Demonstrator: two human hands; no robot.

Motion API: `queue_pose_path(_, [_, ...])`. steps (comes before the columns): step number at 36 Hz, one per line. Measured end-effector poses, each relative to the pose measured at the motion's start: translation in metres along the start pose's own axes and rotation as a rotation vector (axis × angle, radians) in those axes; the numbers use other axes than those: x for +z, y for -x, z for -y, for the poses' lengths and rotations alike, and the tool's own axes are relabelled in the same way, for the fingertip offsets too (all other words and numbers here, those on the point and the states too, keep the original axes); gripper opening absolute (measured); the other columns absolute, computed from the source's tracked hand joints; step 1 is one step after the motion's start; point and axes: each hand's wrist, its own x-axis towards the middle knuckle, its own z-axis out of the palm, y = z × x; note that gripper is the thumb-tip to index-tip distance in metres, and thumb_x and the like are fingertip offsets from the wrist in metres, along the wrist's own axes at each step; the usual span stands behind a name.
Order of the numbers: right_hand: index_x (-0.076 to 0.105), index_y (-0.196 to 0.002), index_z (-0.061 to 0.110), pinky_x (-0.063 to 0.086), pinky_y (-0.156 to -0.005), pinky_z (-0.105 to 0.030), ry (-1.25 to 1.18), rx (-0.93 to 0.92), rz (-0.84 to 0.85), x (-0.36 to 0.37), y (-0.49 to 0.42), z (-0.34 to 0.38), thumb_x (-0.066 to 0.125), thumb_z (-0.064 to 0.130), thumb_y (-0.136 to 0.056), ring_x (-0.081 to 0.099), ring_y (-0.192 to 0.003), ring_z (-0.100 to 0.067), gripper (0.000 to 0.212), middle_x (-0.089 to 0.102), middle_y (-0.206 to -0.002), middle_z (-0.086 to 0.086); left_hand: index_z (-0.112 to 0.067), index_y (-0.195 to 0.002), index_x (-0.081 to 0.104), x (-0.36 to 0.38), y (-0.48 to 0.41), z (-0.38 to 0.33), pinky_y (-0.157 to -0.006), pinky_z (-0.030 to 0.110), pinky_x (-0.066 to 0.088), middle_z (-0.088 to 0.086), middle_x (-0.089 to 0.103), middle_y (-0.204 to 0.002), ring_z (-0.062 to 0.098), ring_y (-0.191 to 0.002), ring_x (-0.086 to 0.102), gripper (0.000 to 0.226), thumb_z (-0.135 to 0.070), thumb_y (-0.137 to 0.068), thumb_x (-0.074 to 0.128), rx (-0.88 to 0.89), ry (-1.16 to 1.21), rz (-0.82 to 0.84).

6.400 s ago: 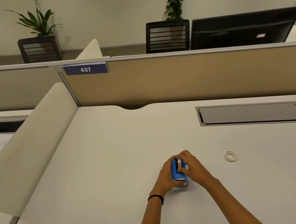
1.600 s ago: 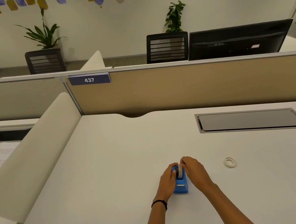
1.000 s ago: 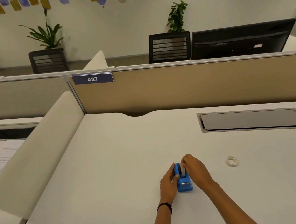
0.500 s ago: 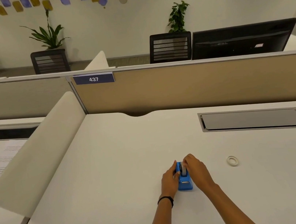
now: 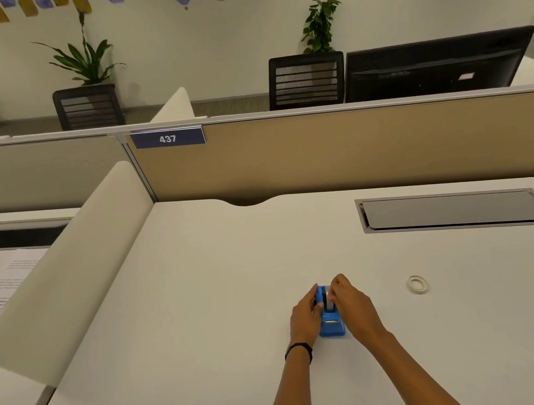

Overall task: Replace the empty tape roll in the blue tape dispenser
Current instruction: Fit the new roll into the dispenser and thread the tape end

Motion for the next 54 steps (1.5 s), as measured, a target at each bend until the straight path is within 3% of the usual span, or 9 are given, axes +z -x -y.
queue_pose_path(8, [0.039,-0.072,0.017,0.040,-0.044,-0.008,-0.020,0.020,-0.019,-0.006,0.016,-0.001,0.034,0.020,-0.096,0.045,-0.054,-0.008,0.025,0.051,-0.064,0.001,-0.011,-0.140,0.036,0.002,0.007,-0.005,-0.107,0.028,0.036,0.007,0.047,-0.143,0.021,-0.129,0.047,0.044,-0.011,-0.097,0.042,-0.005,-0.044,0.009])
queue_pose_path(16, [0.044,-0.077,0.015,0.040,-0.059,-0.018,0.075,-0.054,-0.046,-0.003,0.024,0.000,0.038,0.019,-0.096,0.052,-0.064,-0.011,0.020,0.056,-0.078,-0.008,-0.010,-0.140,0.036,0.001,0.009,-0.007,-0.109,0.032,0.038,0.009,0.048,-0.142,0.023,-0.128,0.048,0.044,-0.008,-0.097,0.042,-0.015,-0.050,0.007])
queue_pose_path(24, [0.047,-0.116,-0.011,0.041,-0.064,0.003,0.024,-0.017,0.023,0.002,0.026,-0.002,0.038,0.002,-0.095,0.056,-0.086,-0.022,0.026,0.053,-0.101,-0.015,-0.010,-0.140,0.036,0.000,0.010,-0.009,-0.111,0.033,0.037,0.009,0.047,-0.142,0.023,-0.128,0.048,0.043,-0.011,-0.097,0.042,-0.025,-0.041,0.013])
queue_pose_path(29, [0.046,-0.118,-0.006,0.042,-0.095,-0.034,-0.004,0.031,0.040,-0.005,0.026,-0.002,0.046,0.003,-0.093,0.054,-0.107,-0.038,0.027,0.055,-0.118,-0.027,-0.011,-0.140,0.037,0.000,0.010,-0.009,-0.109,0.032,0.038,0.008,0.049,-0.140,0.023,-0.126,0.049,0.043,-0.008,-0.097,0.042,-0.033,-0.036,0.012])
queue_pose_path(33, [0.040,-0.125,-0.005,0.037,-0.106,-0.038,0.007,0.039,0.093,-0.007,0.026,0.001,0.045,0.003,-0.093,0.050,-0.113,-0.034,0.033,0.051,-0.123,-0.022,-0.009,-0.140,0.037,0.001,0.010,-0.010,-0.110,0.033,0.038,0.009,0.048,-0.141,0.024,-0.127,0.048,0.043,-0.008,-0.097,0.041,-0.038,-0.031,0.008])
queue_pose_path(39, [0.035,-0.127,-0.007,0.038,-0.086,-0.012,0.032,0.077,0.126,-0.009,0.026,0.004,0.041,0.001,-0.093,0.043,-0.123,-0.038,0.035,0.043,-0.135,-0.026,-0.009,-0.140,0.036,0.001,0.011,-0.011,-0.110,0.034,0.038,0.011,0.046,-0.142,0.025,-0.128,0.047,0.044,-0.006,-0.097,0.041,-0.032,-0.022,0.017])
queue_pose_path(45, [0.036,-0.127,-0.003,0.032,-0.102,-0.027,0.196,0.123,0.201,-0.010,0.020,0.014,0.045,0.010,-0.094,0.047,-0.118,-0.030,0.036,0.045,-0.135,-0.020,-0.010,-0.140,0.036,0.000,0.011,-0.011,-0.111,0.034,0.037,0.010,0.045,-0.143,0.024,-0.129,0.046,0.044,-0.007,-0.097,0.041,-0.030,-0.026,0.022])
queue_pose_path(51, [0.051,-0.112,0.007,0.031,-0.068,-0.007,0.431,-0.060,0.174,-0.008,0.024,-0.007,0.044,0.019,-0.095,0.044,-0.088,-0.010,0.022,0.058,-0.118,-0.011,-0.011,-0.140,0.037,0.001,0.011,-0.010,-0.110,0.033,0.037,0.009,0.046,-0.143,0.024,-0.129,0.047,0.044,-0.008,-0.096,0.042,-0.031,-0.028,0.016])
queue_pose_path(54, [0.044,-0.120,0.001,0.039,-0.088,-0.021,0.481,-0.214,0.115,-0.007,0.029,-0.007,0.042,0.032,-0.094,0.051,-0.100,-0.019,0.040,0.054,-0.123,-0.015,-0.010,-0.140,0.036,0.001,0.011,-0.010,-0.111,0.034,0.037,0.009,0.045,-0.144,0.024,-0.130,0.046,0.043,-0.009,-0.097,0.042,-0.033,-0.022,0.016])
